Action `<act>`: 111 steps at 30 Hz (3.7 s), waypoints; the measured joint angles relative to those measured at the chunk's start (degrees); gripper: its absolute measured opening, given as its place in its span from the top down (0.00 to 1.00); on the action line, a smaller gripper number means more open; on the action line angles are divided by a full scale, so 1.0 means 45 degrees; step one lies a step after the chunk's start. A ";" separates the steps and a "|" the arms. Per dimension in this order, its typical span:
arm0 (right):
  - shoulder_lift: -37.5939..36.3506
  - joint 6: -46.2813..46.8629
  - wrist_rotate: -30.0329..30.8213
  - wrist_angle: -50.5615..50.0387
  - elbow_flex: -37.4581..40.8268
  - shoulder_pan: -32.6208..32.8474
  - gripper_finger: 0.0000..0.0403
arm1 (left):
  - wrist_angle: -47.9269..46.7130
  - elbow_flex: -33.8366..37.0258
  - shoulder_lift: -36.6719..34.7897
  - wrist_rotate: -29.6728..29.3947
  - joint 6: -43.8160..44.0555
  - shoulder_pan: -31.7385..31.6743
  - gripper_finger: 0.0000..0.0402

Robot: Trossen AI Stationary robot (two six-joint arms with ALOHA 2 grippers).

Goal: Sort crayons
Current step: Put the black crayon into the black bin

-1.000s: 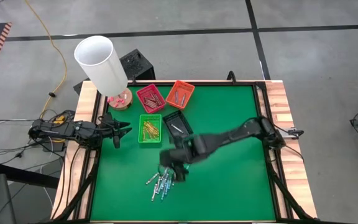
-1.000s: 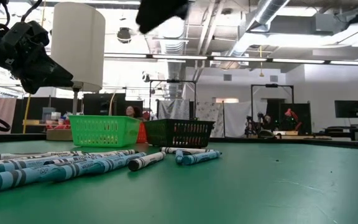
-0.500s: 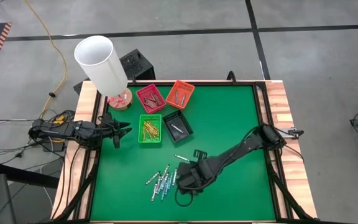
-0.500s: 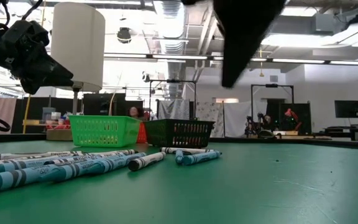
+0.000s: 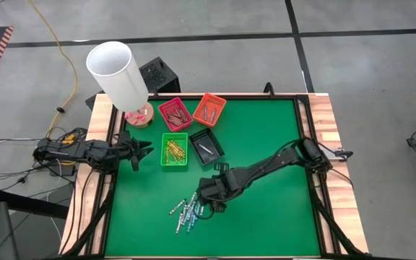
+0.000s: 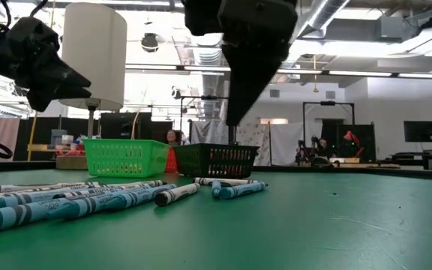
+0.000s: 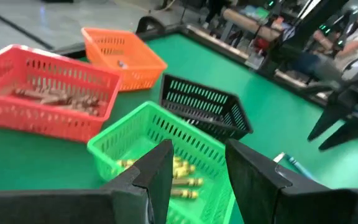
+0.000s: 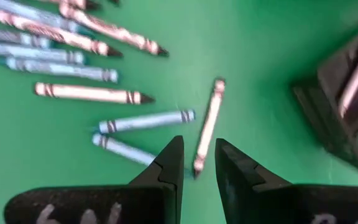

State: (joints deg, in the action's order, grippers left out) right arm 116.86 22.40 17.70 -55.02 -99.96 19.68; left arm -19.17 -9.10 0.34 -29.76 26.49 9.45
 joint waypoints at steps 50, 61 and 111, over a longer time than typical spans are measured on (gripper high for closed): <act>-0.1629 -0.0099 -0.1556 0.8721 0.6603 -0.1552 0.78 | 0.0900 0.0000 -0.0003 0.0429 -0.0961 -0.0005 0.66; -0.1073 0.0052 -0.1530 0.8815 0.6601 -0.1574 0.79 | 0.0774 0.0000 0.0000 0.0425 -0.0837 -0.0005 0.66; -0.2941 0.0679 0.2276 0.9132 0.5520 -0.4347 1.00 | 0.0674 0.0000 0.0000 0.0071 -0.0163 -0.0010 0.66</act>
State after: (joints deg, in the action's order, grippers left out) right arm 103.63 25.45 27.94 -13.92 -75.12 0.12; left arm -16.14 -9.10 0.34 -29.44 25.75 9.41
